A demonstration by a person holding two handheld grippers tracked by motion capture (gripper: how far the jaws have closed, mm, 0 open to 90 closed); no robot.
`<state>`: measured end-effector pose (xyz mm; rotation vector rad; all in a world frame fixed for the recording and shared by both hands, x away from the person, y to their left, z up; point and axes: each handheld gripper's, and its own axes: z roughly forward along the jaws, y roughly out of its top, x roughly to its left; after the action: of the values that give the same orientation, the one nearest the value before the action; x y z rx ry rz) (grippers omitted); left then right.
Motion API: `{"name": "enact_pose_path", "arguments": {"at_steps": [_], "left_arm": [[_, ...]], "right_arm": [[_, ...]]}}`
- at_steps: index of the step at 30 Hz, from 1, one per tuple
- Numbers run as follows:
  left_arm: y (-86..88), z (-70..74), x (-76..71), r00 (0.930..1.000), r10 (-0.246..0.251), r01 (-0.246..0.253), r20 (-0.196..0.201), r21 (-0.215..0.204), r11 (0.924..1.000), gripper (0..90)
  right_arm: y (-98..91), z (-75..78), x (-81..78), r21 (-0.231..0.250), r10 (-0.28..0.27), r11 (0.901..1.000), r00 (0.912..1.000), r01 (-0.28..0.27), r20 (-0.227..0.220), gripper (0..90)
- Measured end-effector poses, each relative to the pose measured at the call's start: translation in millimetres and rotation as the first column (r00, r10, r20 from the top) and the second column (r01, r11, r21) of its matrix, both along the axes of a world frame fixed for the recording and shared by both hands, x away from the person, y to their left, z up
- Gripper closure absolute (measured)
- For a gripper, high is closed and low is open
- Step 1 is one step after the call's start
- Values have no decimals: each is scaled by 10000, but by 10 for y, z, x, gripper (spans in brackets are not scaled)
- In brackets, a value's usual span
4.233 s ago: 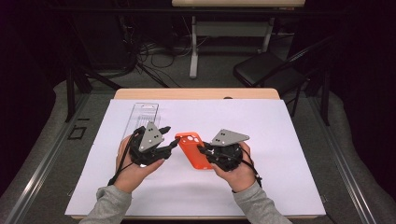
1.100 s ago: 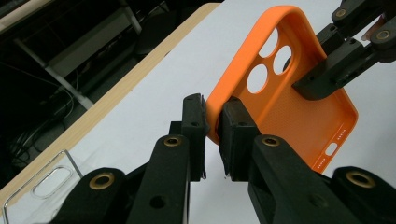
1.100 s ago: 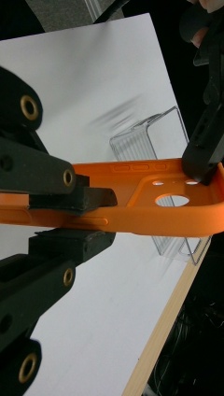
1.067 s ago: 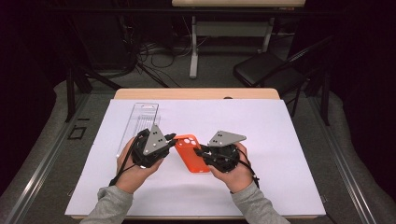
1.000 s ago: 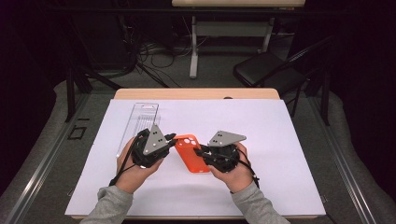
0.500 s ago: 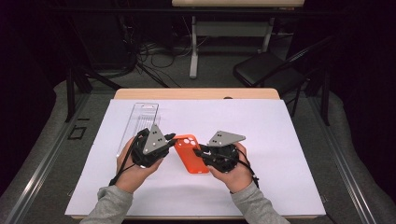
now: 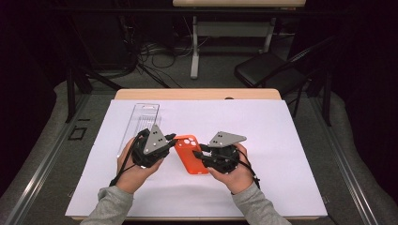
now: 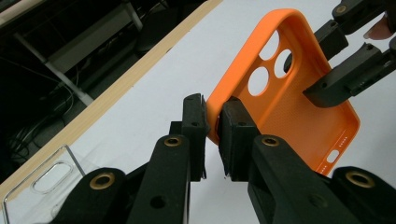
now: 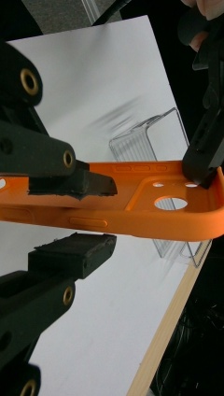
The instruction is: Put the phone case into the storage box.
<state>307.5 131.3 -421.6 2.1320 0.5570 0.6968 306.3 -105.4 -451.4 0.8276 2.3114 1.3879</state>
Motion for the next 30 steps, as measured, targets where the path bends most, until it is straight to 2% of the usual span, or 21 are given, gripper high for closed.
{"name": "enact_pose_path", "arguments": {"at_steps": [8, 13, 16, 19, 21, 28, 30], "left_arm": [[61, 5, 39, 9998, 172, -171, 75, -121, 9998, 818], [132, 2, 85, 9991, 415, -413, 72, -257, 9988, 817], [168, -3, 106, 9984, 557, -555, 66, -329, 9979, 817], [204, -9, 129, 9979, 649, -646, 71, -416, 9970, 817], [220, -11, 137, 9974, 719, -715, 69, -471, 9963, 817], [294, -3, 168, 9960, 898, -897, -22, -676, 9937, 817], [313, 1, 176, 9959, 902, -902, -24, -689, 9935, 817]], "right_arm": [[-92, 29, 57, 541, -160, 9984, 9999, 156, 52, 488], [-166, 36, 107, 661, -274, 9975, 9995, 264, 144, 428], [-199, 36, 130, 703, -293, 9971, 9995, 285, 110, 420], [-222, 45, 136, 693, -400, 9969, 9987, 377, 322, 421], [-231, 55, 133, 647, -333, 9974, 9993, 320, 197, 435], [-298, 97, 126, 832, -661, 9945, 9976, 643, 194, 422], [-320, 107, 130, 986, -634, 9933, 9973, 596, 357, 422]]}}
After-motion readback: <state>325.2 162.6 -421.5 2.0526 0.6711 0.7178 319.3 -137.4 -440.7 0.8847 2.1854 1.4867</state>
